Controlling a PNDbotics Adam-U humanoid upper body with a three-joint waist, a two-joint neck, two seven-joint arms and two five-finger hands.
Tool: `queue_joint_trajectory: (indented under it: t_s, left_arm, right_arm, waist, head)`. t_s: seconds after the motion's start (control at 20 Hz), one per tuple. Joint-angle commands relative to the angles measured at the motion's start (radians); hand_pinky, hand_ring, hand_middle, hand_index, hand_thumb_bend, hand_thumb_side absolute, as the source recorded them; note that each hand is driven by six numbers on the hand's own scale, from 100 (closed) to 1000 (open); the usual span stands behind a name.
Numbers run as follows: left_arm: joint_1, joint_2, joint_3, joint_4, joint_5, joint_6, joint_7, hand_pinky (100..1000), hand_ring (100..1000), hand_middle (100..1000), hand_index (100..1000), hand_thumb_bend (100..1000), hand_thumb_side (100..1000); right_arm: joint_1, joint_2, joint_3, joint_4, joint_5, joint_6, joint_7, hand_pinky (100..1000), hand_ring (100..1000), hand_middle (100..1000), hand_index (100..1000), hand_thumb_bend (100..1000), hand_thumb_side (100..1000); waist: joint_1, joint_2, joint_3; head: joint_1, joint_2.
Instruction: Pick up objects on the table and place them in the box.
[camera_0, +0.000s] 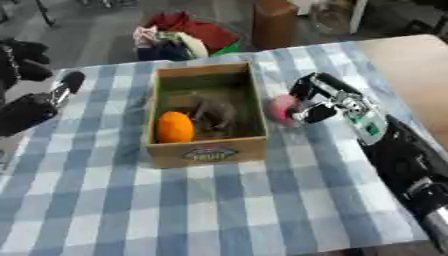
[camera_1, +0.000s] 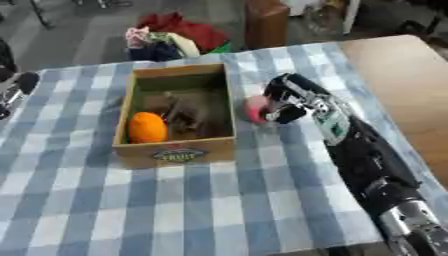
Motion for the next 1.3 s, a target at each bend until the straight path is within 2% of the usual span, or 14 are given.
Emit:
queue_joint_trajectory:
  t_s: [0.05,0.3,0.6,0.75,0.95,1.0,1.05,1.15,1.2,1.3]
  left_arm:
    - [-0.006,0.013,0.010,-0.014,0.001,-0.002,-0.001,661,576,571,725,581,302]
    - [0.007,0.010,0.013,-0.010,0.001,-0.003,-0.003,662,575,570,727,575,304]
    - [0.017,-0.001,0.015,-0.006,0.009,-0.007,0.012,656,567,562,724,568,288]
    - [0.003,-0.018,0.009,-0.021,0.018,-0.015,0.019,650,561,555,722,558,274]
    - [-0.014,-0.033,-0.006,-0.032,0.024,-0.018,0.009,650,561,555,723,557,276]
    - [-0.017,-0.036,-0.010,-0.033,0.025,-0.018,0.005,650,562,556,724,557,277]
    - [-0.019,-0.040,-0.013,-0.033,0.026,-0.018,0.001,650,562,556,724,557,277]
    - [-0.022,-0.047,-0.018,-0.031,0.027,-0.019,-0.005,650,561,555,724,557,276]
    - [-0.023,-0.050,-0.020,-0.030,0.027,-0.019,-0.007,650,561,555,724,557,276]
    - [-0.024,-0.052,-0.022,-0.029,0.027,-0.020,-0.009,650,561,555,724,557,276]
  right_arm:
    - [-0.026,-0.016,-0.014,-0.032,0.028,0.024,-0.061,527,481,252,340,127,100]
    - [-0.057,-0.042,-0.017,-0.140,-0.024,0.053,-0.127,517,486,253,345,134,100]
    - [-0.106,-0.050,0.014,-0.239,-0.095,0.049,-0.115,520,489,261,353,138,100]
    - [-0.129,-0.002,0.054,-0.247,-0.096,0.015,-0.069,532,496,276,368,152,100]
    - [-0.129,0.069,0.075,-0.193,-0.054,-0.010,-0.023,535,500,284,377,161,100]
    - [-0.127,0.085,0.078,-0.179,-0.041,-0.016,-0.017,536,501,284,378,237,100]
    - [-0.124,0.106,0.082,-0.164,-0.027,-0.023,-0.008,536,501,286,379,161,100]
    - [-0.120,0.144,0.088,-0.139,0.001,-0.036,0.003,538,504,295,389,168,100]
    - [-0.119,0.159,0.091,-0.130,0.014,-0.043,0.007,548,516,336,430,213,100]
    - [-0.117,0.176,0.093,-0.121,0.033,-0.054,0.008,554,528,368,463,245,100]
  waist:
    - [-0.003,-0.012,0.001]
    - [-0.006,-0.016,0.002]
    - [-0.012,-0.021,0.009]
    - [-0.012,-0.024,0.025]
    - [-0.007,-0.023,0.038]
    - [-0.006,-0.023,0.039]
    - [-0.005,-0.022,0.041]
    - [-0.004,-0.020,0.043]
    - [-0.004,-0.019,0.045]
    - [-0.004,-0.018,0.046]
  head:
    - [-0.001,-0.013]
    - [0.001,-0.012]
    - [-0.005,-0.006]
    - [-0.014,-0.004]
    - [-0.016,-0.007]
    - [-0.015,-0.008]
    - [-0.015,-0.009]
    - [-0.016,-0.009]
    - [-0.017,-0.009]
    - [-0.019,-0.009]
